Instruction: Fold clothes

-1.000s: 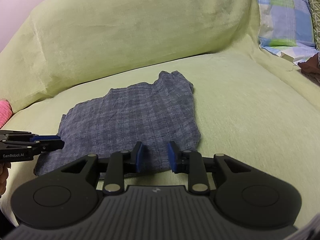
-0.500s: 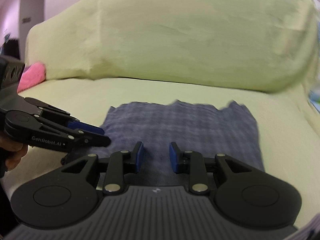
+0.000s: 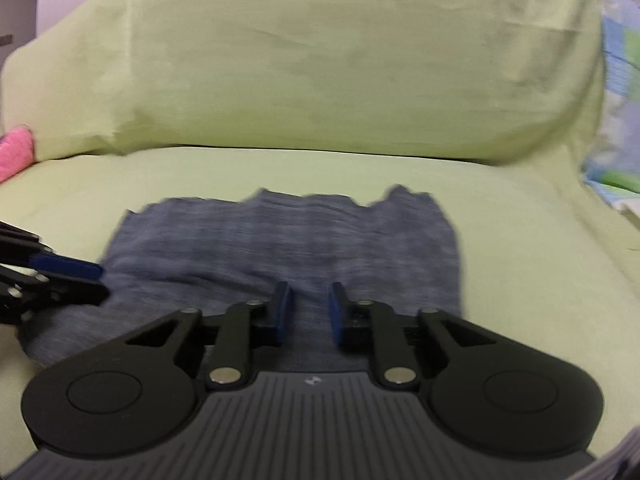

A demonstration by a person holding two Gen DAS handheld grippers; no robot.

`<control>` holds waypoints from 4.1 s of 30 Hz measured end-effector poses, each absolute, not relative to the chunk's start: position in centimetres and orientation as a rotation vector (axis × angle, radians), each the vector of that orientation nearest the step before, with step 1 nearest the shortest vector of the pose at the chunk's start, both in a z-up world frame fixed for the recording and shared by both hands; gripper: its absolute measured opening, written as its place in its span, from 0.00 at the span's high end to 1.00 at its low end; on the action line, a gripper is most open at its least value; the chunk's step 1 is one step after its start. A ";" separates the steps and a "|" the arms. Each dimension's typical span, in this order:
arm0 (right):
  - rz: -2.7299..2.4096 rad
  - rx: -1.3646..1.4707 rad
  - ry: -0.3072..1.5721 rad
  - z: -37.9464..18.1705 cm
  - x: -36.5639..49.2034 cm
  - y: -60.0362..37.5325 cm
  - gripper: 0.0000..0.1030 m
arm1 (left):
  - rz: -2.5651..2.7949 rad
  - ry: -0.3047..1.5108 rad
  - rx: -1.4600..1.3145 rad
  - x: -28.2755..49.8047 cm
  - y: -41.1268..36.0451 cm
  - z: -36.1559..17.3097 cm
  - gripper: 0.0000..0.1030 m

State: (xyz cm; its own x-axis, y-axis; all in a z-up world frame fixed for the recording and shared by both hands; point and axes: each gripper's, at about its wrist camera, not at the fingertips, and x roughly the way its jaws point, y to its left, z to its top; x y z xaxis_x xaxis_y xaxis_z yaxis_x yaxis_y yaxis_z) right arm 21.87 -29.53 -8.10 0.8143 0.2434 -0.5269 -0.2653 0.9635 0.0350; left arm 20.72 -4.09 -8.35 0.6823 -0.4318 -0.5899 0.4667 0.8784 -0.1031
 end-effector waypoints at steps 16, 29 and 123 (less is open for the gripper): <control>0.269 0.046 0.592 -5.9 15.8 -28.7 0.73 | -0.448 0.672 0.119 19.1 -5.1 -6.0 0.72; 0.351 0.050 0.625 -6.4 14.5 -26.3 0.71 | -0.492 0.658 0.203 15.1 -7.0 -7.1 0.69; 0.155 0.037 0.610 -0.5 0.2 -31.8 0.02 | -0.279 0.756 -0.033 3.0 -7.9 -4.2 0.01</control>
State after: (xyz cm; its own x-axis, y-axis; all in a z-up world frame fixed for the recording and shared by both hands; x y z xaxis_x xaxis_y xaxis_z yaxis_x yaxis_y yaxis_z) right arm 0.20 -31.80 -0.46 0.8084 0.1556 -0.5677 -0.1335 0.9878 0.0806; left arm 3.01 -7.86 -4.25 0.6926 -0.2617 -0.6722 0.2380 0.9626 -0.1296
